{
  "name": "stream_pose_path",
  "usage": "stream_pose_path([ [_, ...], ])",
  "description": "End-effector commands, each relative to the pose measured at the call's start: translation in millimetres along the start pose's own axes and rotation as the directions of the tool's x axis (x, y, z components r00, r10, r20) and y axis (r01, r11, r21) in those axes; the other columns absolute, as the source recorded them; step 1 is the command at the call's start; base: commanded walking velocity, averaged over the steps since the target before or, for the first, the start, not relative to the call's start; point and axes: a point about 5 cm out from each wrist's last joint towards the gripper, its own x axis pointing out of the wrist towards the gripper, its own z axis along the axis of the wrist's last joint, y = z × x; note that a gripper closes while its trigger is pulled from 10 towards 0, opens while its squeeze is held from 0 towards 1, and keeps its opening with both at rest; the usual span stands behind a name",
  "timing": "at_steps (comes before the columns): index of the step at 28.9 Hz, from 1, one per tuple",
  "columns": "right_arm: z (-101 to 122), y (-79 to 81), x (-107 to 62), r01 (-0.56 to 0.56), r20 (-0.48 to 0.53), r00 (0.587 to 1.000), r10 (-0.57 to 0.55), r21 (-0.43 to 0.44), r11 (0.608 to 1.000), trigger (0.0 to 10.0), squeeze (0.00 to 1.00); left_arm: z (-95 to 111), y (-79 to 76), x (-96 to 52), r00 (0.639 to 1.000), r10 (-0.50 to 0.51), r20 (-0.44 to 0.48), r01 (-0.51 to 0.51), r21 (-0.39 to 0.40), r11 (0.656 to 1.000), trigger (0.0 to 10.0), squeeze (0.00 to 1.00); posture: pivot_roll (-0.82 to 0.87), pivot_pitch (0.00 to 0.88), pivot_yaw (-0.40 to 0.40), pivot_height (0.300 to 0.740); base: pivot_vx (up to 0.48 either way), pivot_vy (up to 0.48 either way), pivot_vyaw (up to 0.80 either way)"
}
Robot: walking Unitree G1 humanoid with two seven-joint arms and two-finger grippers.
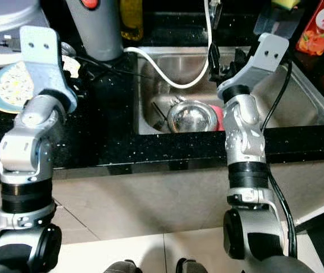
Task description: Kitchen organization
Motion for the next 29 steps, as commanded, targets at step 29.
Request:
stream_pose_path([
  [29, -18, 5.3, -20.6, -0.011, -0.136, 0.991, 0.009, -0.018, 1.0, 10.0, 0.0, -54, 60.0, -41.3, 0.962, -0.082, -0.262, 0.242, 0.67, 0.701, 10.0, 0.0, 0.23, 0.014, -0.048, 0.74, 0.0, 0.0, 0.0],
])
